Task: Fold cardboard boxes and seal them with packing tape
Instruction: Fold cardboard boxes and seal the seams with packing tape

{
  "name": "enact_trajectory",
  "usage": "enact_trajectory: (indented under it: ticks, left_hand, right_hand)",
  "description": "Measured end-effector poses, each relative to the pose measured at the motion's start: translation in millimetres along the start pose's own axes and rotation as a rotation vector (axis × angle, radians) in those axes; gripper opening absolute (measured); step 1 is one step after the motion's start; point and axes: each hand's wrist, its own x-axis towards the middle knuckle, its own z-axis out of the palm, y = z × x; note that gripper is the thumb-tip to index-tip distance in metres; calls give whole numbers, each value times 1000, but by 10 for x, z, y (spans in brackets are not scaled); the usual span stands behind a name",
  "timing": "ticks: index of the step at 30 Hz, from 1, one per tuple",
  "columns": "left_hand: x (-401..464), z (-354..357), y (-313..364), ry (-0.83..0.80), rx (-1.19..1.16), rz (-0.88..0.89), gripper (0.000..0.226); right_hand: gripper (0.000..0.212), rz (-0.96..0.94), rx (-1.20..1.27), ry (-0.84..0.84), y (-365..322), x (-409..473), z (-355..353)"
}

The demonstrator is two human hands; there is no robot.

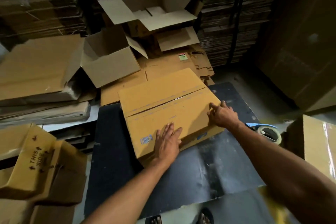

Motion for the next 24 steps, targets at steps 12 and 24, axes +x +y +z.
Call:
enact_trajectory:
  ticks: [12,24]
  left_hand:
    - [243,-762,-991,69,133,-250,38]
    - [-629,262,-290,238,-542,-612,86]
  right_hand:
    - [46,-355,-62,-23,-832,-1473,779]
    - [64,-175,128,149,209,-321,242]
